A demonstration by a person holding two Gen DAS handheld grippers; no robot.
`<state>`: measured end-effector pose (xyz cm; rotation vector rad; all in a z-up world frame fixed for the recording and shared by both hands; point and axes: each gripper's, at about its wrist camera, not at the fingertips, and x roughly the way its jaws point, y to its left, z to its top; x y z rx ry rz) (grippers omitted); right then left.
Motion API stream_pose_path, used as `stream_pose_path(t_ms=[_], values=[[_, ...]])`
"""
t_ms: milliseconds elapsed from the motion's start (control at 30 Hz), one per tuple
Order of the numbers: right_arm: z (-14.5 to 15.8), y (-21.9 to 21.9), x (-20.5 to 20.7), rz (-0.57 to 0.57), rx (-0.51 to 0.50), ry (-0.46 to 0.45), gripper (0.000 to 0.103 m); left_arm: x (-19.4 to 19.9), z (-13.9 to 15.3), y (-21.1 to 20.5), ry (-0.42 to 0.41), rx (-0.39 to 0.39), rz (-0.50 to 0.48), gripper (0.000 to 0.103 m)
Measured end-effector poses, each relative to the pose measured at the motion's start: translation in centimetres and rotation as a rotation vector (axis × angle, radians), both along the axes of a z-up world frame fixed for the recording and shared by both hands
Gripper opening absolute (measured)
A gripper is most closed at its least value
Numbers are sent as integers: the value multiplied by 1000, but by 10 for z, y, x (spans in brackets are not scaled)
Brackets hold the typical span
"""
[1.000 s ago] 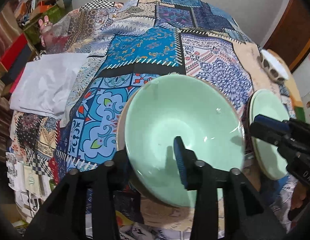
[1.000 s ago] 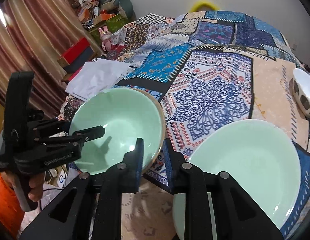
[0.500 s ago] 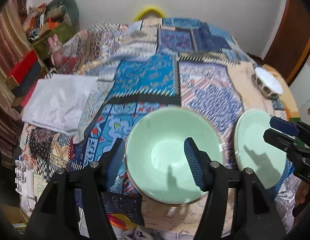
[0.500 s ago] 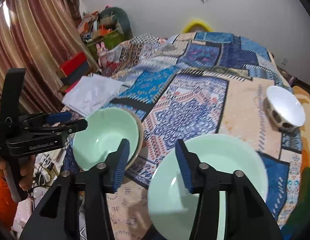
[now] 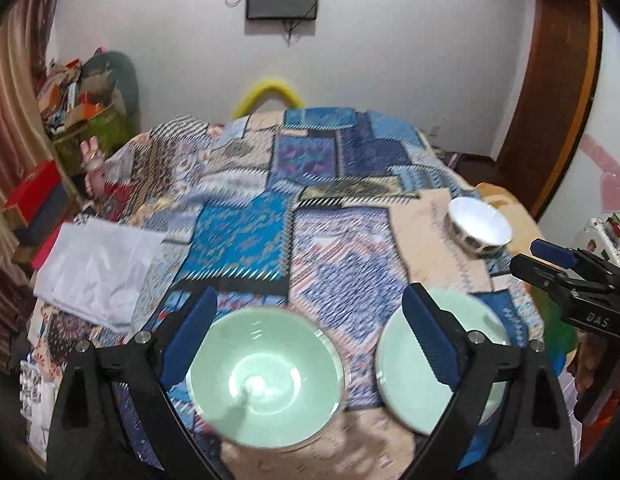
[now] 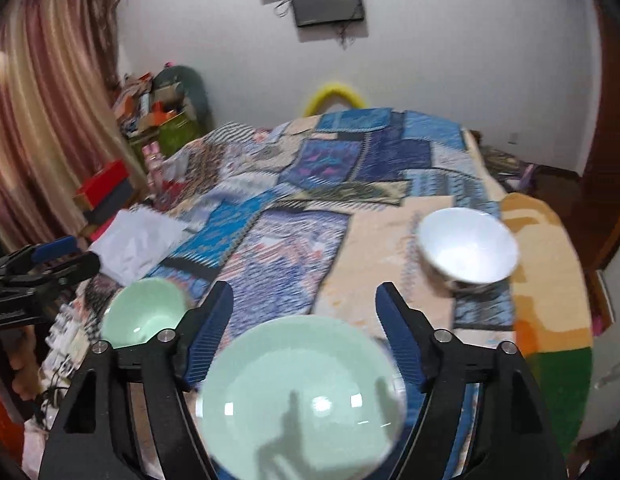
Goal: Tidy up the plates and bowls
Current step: 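Move the open left gripper to the white bowl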
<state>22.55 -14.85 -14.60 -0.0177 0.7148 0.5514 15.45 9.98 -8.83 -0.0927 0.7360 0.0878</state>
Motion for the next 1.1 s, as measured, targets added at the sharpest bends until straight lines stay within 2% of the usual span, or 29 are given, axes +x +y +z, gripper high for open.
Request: stream_pose_path(t_ms=[167, 300, 433, 700, 733, 867, 933, 967, 1033, 1100], values=[[3, -34, 18, -80, -1, -13, 76, 18, 8, -24, -36, 22, -40, 97], [0, -60, 33, -138, -15, -10, 77, 41, 8, -42, -42, 7, -79, 99], [-8, -83, 51, -197, -21, 12, 77, 68, 0, -62, -24, -17, -127, 99], [-29, -111, 84, -289, -34, 17, 77, 124, -27, -100, 18, -7, -205, 100], [-31, -113, 88, -295, -34, 17, 76, 130, -30, -104, 19, -9, -213, 100], [-44, -119, 108, -312, -43, 34, 58, 152, -40, -114, 31, -44, -240, 99], [-52, -122, 119, -311, -35, 57, 52, 164, -45, -117, 51, -73, -250, 98], [-54, -124, 123, -309, -31, 68, 50, 171, -47, -118, 63, -87, -253, 97], [-61, -125, 134, -307, -29, 83, 47, 181, -52, -121, 81, -88, -245, 86], [-65, -127, 139, -310, -39, 90, 44, 192, -58, -126, 99, -69, -235, 82]])
